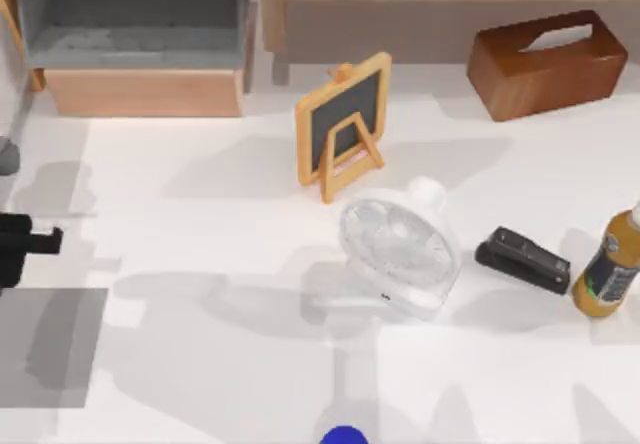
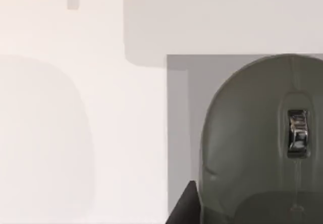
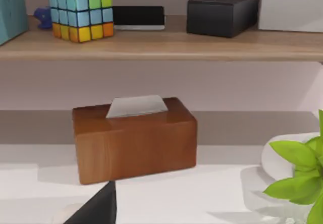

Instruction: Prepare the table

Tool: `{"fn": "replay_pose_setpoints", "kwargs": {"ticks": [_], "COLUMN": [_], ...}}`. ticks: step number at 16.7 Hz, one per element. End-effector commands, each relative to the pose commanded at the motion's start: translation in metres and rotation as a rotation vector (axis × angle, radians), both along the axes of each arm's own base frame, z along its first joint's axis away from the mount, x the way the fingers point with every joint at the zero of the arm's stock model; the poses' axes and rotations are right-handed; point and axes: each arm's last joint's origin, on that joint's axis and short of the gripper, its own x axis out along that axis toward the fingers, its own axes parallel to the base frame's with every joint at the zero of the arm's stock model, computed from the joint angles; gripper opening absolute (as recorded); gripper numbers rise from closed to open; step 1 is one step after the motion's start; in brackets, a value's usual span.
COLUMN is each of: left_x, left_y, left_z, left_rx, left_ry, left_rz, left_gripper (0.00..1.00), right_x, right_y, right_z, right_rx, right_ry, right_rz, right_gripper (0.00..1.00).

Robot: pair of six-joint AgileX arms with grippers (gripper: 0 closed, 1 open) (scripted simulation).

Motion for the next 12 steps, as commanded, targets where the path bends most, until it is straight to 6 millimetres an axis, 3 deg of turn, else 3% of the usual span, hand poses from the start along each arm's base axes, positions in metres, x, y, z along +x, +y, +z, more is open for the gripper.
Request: {"fn": "replay_pose_setpoints", "kwargs": {"ticks": [4,12], "left_x": [-0.016,-0.017], "left_y": [-0.014,-0.013], "left_z": [-0.035,-0.036], "left_rx": [-0.059,-0.061], "left_ry": [0.074,0.075], "left_rz": [0.002,0.004], "left_gripper": [0.0,0.0], "right_x": [0.0,0.0], "right_y": [0.0,0.0], "right_z": [0.0,0.0], "right_rx": [0.0,0.0], "right_ry": [0.0,0.0], "right_rz": [0.0,0.0], "right_gripper": [1.0,1.0]}}
